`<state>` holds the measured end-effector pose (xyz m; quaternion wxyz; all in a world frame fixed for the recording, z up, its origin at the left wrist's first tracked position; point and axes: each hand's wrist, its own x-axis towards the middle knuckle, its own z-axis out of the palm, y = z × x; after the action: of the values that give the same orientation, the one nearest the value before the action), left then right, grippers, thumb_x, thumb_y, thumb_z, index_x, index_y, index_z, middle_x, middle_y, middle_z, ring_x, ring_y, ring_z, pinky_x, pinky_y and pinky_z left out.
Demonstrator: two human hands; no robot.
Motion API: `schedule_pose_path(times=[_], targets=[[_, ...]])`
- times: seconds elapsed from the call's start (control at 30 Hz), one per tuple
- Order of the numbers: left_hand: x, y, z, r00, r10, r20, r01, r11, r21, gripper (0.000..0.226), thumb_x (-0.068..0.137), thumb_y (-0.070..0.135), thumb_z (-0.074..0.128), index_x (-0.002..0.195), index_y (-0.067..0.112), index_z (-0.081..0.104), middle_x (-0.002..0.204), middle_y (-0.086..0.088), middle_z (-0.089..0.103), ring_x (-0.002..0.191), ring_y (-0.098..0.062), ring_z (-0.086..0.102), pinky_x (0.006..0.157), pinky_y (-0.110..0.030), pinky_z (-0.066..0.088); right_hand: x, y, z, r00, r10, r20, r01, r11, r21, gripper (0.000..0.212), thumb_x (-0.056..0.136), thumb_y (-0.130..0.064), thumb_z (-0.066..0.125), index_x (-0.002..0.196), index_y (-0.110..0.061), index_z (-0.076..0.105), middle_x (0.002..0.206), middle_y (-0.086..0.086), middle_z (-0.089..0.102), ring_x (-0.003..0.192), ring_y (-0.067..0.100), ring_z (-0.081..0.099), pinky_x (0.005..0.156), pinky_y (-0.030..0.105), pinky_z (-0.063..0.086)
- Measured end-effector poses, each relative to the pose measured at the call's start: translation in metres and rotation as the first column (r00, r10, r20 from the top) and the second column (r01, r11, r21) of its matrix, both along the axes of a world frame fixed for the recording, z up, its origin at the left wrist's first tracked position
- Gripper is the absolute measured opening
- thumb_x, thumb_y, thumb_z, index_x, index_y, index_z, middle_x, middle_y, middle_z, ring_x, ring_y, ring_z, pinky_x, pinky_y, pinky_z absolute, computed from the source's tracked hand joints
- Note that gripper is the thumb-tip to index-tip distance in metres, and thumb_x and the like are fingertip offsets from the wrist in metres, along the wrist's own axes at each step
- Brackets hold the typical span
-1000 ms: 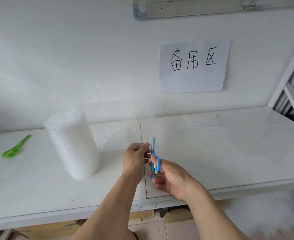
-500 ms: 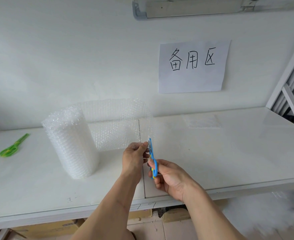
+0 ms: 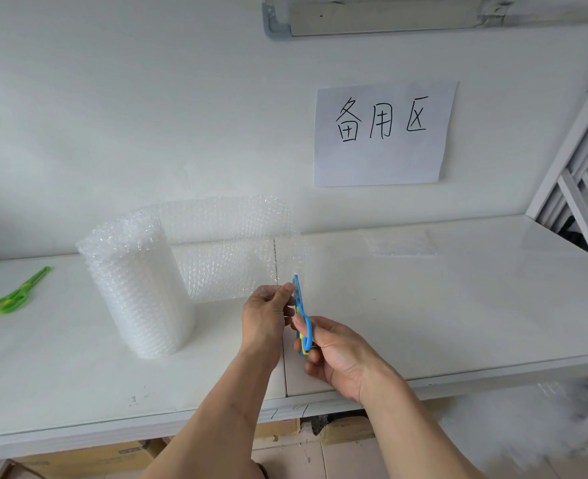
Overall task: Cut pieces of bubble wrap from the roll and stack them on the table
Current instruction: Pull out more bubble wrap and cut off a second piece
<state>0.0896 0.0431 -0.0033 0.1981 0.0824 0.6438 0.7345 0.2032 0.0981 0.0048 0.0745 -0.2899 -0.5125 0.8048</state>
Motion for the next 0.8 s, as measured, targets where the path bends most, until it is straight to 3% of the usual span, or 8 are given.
schedule_pose_path(times=[0.3,0.47,0.6,0.7,0.8], targets=[[0.004,-0.006,0.003,0.999,-0.025,0.037,0.024,0.999,0.033,0.018,0.090,0.016,0.068,0.081,0.004,0.056,0.063,-0.005,0.059,0.043,-0.010,0.056,0.045,-0.022,0.049,-0.004,0.000,0.001,1.000,-0.002,0.000,0.002,1.000,0.021,0.021,0.080,-0.040,0.077,0.085,-0.020,0.074,0.073,0.004,0.063,0.049,0.008,0.041,0.048,0.023,0.045],[0.001,-0.006,0.000,0.998,-0.029,0.064,0.025,0.998,0.058,0.021,0.090,0.021,0.069,0.080,0.005,0.057,0.062,-0.001,0.062,0.049,-0.013,0.059,0.054,-0.027,0.053,-0.004,0.001,0.000,1.000,-0.007,-0.003,0.007,1.000,0.017,0.022,0.080,-0.039,0.076,0.091,-0.019,0.073,0.071,0.002,0.062,0.046,0.007,0.040,0.046,0.021,0.043],[-0.008,-0.005,0.003,0.987,-0.081,0.136,0.071,0.995,0.077,0.020,0.087,0.026,0.072,0.083,0.009,0.062,0.075,-0.004,0.066,0.067,-0.020,0.061,0.068,-0.033,0.053,-0.004,0.001,0.001,1.000,-0.021,0.000,0.021,0.999,0.024,0.026,0.080,-0.039,0.076,0.092,-0.017,0.072,0.069,0.003,0.063,0.047,0.007,0.041,0.047,0.022,0.044],[-0.008,-0.003,0.005,0.941,-0.187,0.281,0.129,0.969,0.211,0.015,0.091,0.018,0.066,0.091,0.005,0.058,0.087,-0.014,0.066,0.069,-0.025,0.063,0.058,-0.033,0.052,-0.004,0.001,0.000,1.000,-0.018,-0.007,0.019,1.000,0.025,0.028,0.078,-0.043,0.076,0.088,-0.018,0.071,0.071,0.004,0.064,0.049,0.008,0.042,0.048,0.023,0.044],[-0.002,0.003,-0.002,0.908,-0.258,0.330,0.185,0.954,0.236,0.032,0.096,0.025,0.058,0.114,-0.001,0.057,0.095,-0.023,0.065,0.059,-0.028,0.059,0.040,-0.027,0.043,-0.003,0.003,0.001,1.000,-0.011,-0.029,0.012,1.000,0.029,0.034,0.078,-0.048,0.074,0.090,-0.017,0.070,0.074,0.006,0.065,0.051,0.009,0.043,0.049,0.024,0.045]])
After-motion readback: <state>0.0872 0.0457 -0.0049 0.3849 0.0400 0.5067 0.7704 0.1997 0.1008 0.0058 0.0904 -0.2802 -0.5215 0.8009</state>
